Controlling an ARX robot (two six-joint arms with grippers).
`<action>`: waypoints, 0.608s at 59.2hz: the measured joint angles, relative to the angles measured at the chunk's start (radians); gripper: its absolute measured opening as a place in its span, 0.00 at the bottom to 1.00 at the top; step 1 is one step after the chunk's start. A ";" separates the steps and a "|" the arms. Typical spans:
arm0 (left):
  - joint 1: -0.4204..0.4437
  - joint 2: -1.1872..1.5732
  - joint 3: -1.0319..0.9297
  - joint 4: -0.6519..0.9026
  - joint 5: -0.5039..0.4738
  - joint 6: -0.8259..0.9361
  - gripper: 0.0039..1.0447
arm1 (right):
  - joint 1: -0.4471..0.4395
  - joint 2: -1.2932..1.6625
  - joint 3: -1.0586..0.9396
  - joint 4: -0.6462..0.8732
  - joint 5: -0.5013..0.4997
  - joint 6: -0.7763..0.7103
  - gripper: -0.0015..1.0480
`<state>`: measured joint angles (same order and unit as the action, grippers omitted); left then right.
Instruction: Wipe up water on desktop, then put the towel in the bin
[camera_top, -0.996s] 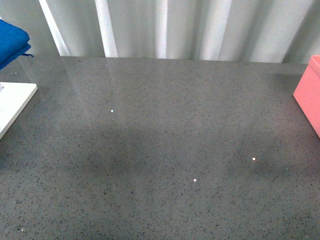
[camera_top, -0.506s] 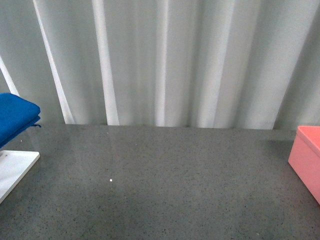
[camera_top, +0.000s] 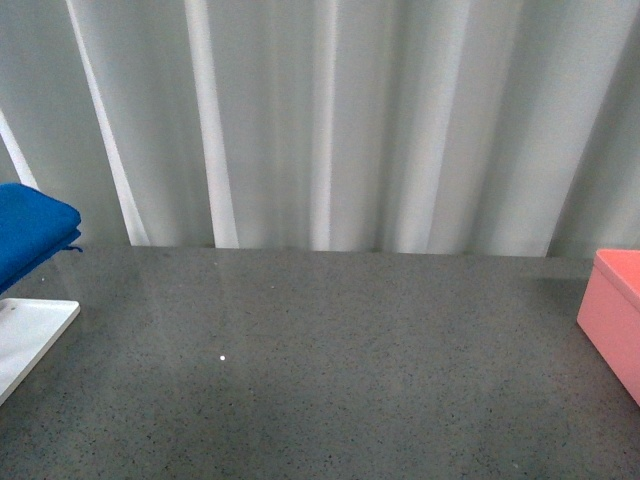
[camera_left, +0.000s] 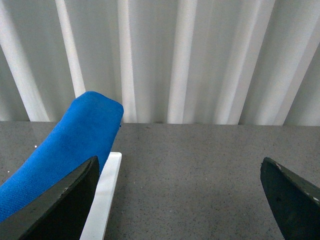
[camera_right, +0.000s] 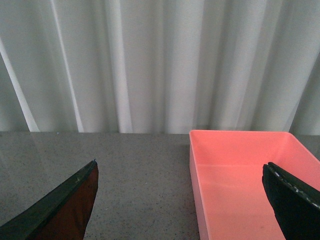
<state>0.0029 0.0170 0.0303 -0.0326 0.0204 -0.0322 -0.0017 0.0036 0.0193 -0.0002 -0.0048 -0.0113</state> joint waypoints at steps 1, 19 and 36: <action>0.002 0.006 0.008 -0.021 0.006 -0.014 0.94 | 0.000 0.000 0.000 0.000 0.000 0.000 0.93; -0.136 0.644 0.217 0.327 0.044 -0.186 0.94 | 0.000 0.000 0.000 0.000 0.000 0.000 0.93; -0.072 1.379 0.690 0.392 0.135 0.038 0.94 | 0.000 0.000 0.000 0.000 0.000 0.000 0.93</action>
<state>-0.0692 1.3960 0.7204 0.3592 0.1558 0.0055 -0.0017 0.0036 0.0193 -0.0002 -0.0048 -0.0113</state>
